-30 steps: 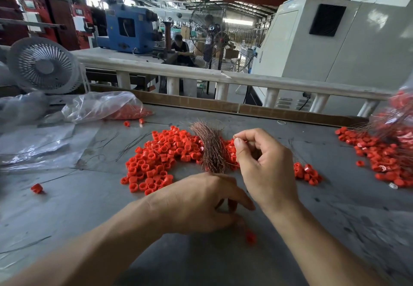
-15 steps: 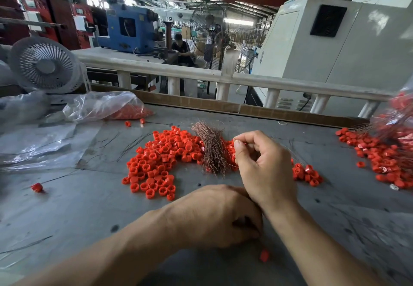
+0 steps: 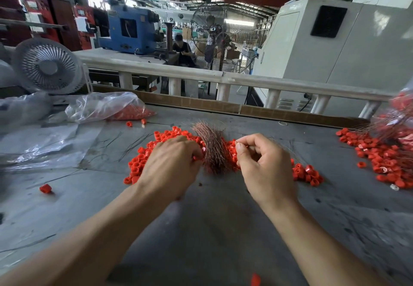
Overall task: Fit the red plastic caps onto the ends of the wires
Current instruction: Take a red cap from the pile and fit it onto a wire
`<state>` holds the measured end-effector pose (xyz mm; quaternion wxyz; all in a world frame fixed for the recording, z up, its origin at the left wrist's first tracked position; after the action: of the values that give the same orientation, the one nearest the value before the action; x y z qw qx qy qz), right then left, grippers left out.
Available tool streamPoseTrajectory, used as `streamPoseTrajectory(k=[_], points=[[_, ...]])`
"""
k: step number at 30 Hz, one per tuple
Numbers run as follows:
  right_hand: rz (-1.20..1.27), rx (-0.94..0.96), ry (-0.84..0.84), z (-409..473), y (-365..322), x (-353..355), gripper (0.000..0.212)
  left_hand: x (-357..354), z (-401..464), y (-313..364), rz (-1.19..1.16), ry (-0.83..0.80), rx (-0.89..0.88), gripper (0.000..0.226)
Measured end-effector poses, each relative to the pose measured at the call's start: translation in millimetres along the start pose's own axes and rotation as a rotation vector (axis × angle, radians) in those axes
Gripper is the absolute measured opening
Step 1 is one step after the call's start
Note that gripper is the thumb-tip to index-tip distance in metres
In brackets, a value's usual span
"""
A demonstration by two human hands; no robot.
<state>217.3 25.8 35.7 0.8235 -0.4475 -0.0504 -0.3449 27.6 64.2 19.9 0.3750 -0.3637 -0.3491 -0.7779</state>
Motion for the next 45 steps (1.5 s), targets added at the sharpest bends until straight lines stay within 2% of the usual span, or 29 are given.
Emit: streamPoseTrajectory(k=[5, 10, 21, 30, 34, 37, 39, 42, 45], points=[[0.023, -0.001, -0.026, -1.2, 0.8, -5.5, 0.013, -9.4, 3.9, -24.1, 0.101, -0.078, 0.092, 0.037], [0.034, 0.006, -0.051, -2.1, 2.0, -8.2, 0.013, -17.7, 10.3, -23.3, 0.117, -0.084, 0.071, 0.039], [0.033, -0.018, -0.072, -2.5, 2.4, -10.9, 0.012, -16.6, 16.4, -17.5, 0.122, 0.048, 0.010, 0.009], [0.037, -0.015, -0.103, -4.3, 0.6, -15.9, 0.012, -14.2, 14.1, -16.4, 0.103, 0.009, 0.036, 0.008], [0.036, -0.013, -0.102, -4.3, 1.7, -14.9, 0.012, -4.5, 14.1, -13.7, 0.051, 0.088, 0.027, 0.003], [0.036, -0.012, -0.106, -4.2, 2.3, -15.2, 0.012, 1.3, 10.6, -24.3, -0.223, 0.154, 0.147, 0.010], [0.035, -0.006, -0.104, -3.7, 2.2, -15.3, 0.011, -4.4, 7.2, -28.3, -0.567, 0.138, 0.230, 0.014], [0.033, 0.016, -0.100, -3.5, -0.8, -14.4, 0.009, -17.9, 1.8, -22.2, -1.172, 0.073, 0.377, 0.008], [0.037, 0.027, -0.105, -4.1, -3.6, -13.5, 0.011, -21.7, -0.6, -12.2, -1.485, 0.050, 0.457, 0.013]])
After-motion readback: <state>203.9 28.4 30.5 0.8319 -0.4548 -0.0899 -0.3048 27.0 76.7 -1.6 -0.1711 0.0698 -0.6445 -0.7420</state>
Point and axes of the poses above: each hand's wrist, its own z-axis towards the middle knuckle, its own x-axis out of the back of the hand, y = z × x, the point moved 9 cm from there along z, towards the middle knuckle, and after that the axes turned 4 degrees about -x, right-handed, at the moved point
